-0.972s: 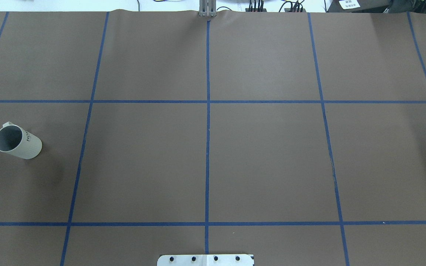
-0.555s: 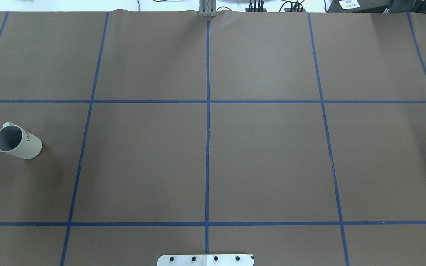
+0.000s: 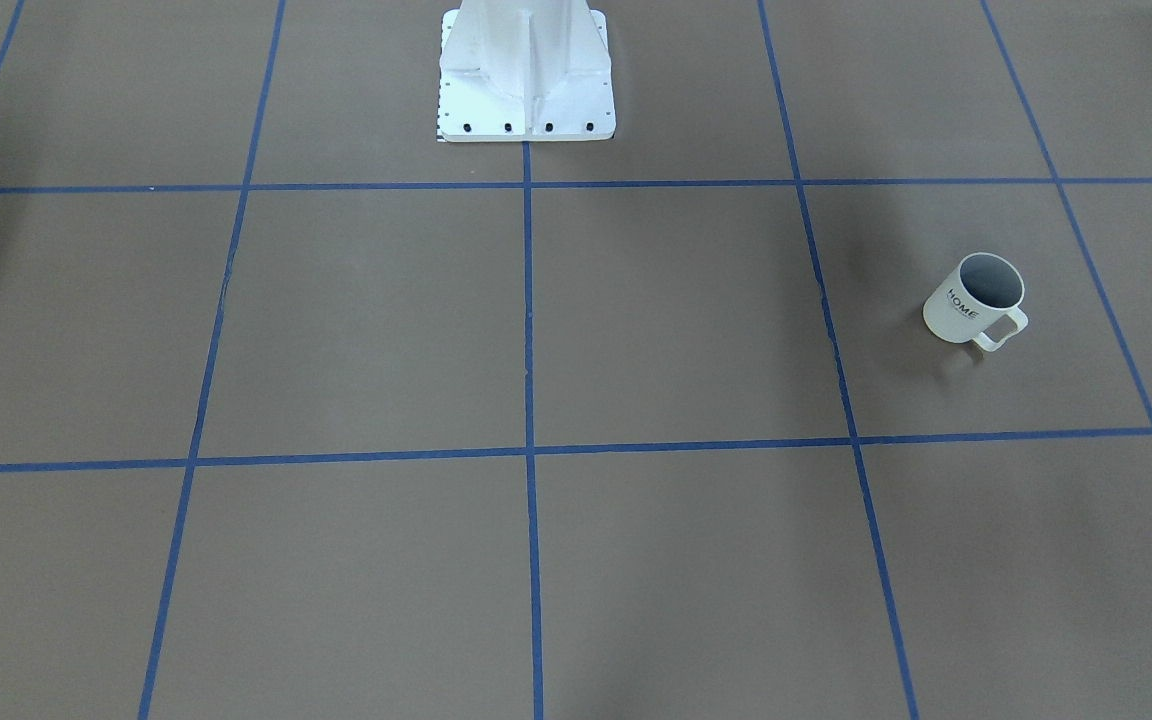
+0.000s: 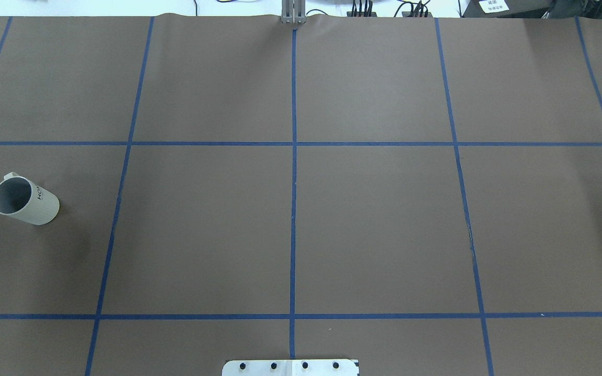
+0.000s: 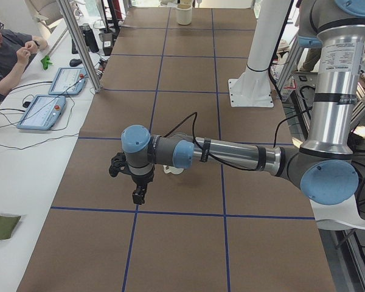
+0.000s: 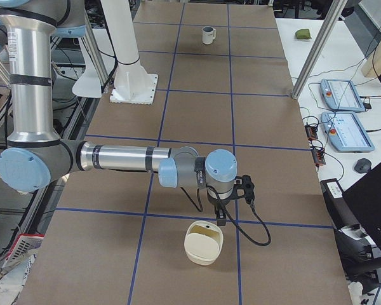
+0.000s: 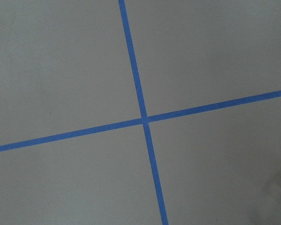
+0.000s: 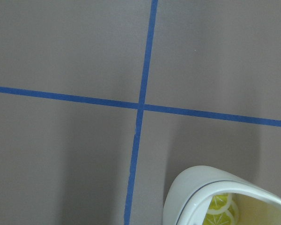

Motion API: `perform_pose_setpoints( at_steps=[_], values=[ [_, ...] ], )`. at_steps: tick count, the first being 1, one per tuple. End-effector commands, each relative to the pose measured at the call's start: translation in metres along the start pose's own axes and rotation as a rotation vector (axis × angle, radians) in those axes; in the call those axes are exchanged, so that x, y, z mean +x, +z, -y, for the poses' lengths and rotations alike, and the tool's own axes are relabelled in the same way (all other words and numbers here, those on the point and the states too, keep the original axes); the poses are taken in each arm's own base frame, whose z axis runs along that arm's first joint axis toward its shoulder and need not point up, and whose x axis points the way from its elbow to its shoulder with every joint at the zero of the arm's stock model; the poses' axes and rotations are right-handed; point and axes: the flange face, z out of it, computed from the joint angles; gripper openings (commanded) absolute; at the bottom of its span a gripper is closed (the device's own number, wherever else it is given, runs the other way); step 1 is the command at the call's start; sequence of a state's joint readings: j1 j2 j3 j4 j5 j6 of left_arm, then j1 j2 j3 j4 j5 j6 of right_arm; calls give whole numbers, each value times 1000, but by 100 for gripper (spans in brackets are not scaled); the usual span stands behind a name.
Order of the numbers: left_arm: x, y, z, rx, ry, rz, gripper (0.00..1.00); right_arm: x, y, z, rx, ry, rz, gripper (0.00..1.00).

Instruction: Left arm hands cup to right arm to dump lemon

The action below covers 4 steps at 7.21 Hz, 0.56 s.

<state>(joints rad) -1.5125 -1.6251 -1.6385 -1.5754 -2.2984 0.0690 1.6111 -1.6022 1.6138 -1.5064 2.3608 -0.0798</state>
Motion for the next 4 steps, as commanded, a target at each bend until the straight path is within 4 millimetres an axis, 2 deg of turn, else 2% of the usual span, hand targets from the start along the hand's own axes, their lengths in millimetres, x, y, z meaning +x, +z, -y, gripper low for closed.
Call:
perform_pose_setpoints(
  at_steps=[1, 4],
  values=[
    [0, 0, 0, -1, -1, 0, 100, -1, -1, 1, 2, -3, 0, 100],
    [1, 0, 2, 1, 3, 0, 100, 0, 0, 2, 0, -1, 0, 100]
  ],
)
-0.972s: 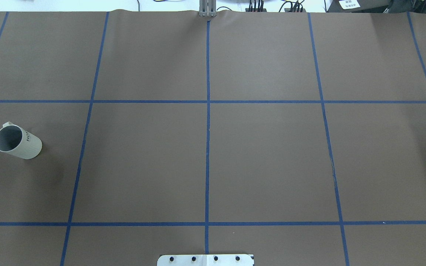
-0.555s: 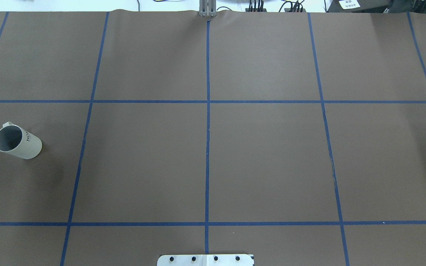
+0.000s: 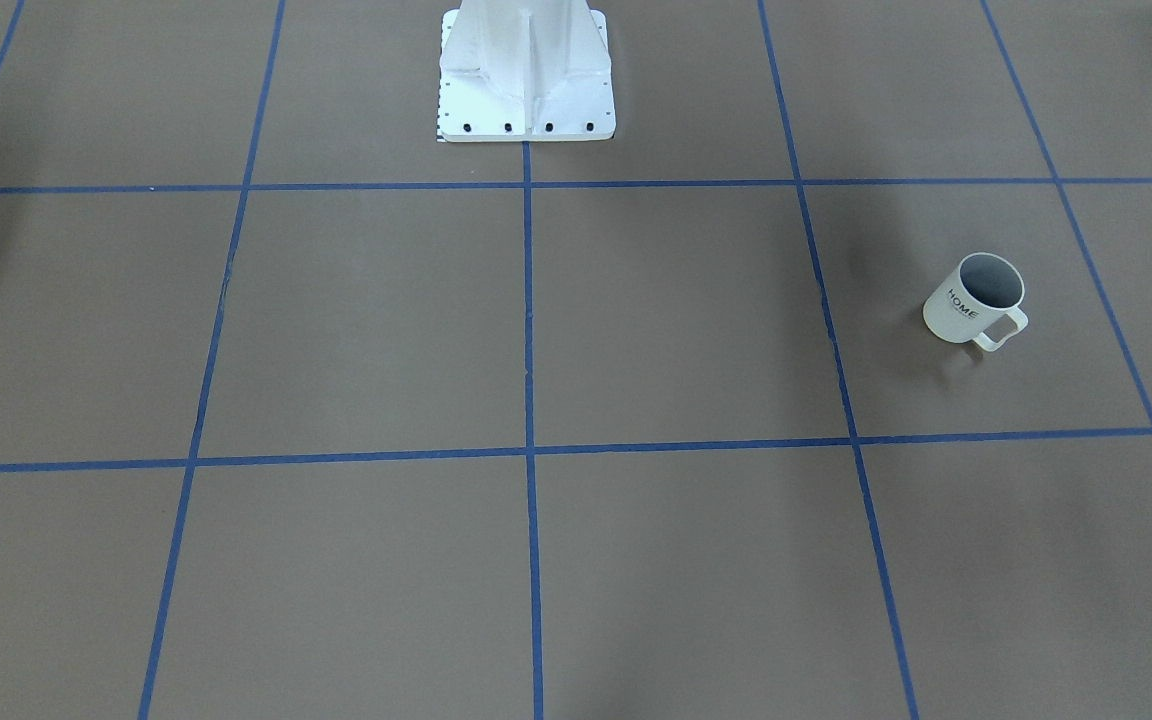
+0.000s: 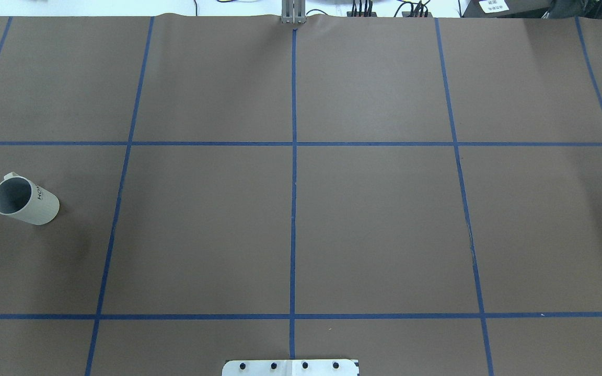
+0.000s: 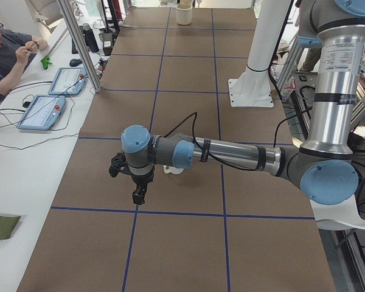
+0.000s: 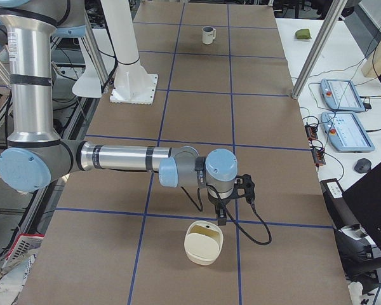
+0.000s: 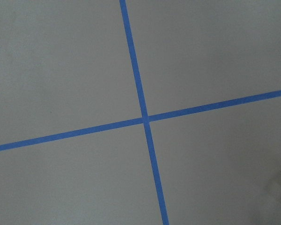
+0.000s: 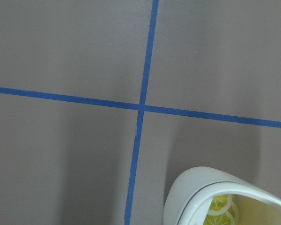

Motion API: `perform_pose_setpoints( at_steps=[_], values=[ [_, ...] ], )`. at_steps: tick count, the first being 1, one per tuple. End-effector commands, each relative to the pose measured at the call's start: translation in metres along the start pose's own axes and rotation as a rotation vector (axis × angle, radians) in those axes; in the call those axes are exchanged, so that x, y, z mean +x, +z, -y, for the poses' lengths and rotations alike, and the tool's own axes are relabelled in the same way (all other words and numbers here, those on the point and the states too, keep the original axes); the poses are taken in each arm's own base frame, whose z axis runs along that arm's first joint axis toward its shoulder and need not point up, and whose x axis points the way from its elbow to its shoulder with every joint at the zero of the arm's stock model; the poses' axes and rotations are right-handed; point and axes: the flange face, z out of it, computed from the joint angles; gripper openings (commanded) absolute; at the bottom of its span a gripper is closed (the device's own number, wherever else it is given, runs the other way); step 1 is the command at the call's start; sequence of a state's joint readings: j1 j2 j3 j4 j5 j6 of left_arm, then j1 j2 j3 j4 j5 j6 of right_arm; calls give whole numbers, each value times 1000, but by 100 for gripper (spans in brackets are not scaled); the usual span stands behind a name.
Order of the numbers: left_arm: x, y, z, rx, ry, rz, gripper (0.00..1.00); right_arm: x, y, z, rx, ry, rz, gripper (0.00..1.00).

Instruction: Left arm hands cup to right arm to dump lemon

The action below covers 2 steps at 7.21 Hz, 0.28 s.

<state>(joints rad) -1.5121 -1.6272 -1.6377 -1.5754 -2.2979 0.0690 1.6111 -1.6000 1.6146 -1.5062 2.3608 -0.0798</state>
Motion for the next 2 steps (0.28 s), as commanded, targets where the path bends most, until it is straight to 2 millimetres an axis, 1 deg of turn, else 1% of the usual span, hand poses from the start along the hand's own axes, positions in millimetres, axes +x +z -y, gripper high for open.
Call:
perform_pose_setpoints(
  at_steps=[1, 2],
  values=[
    [0, 0, 1, 1, 0, 0, 100, 2, 2, 1, -3, 1, -1, 100],
    [0, 1, 0, -1, 0, 0, 100, 1, 1, 1, -2, 0, -1, 100]
  ],
)
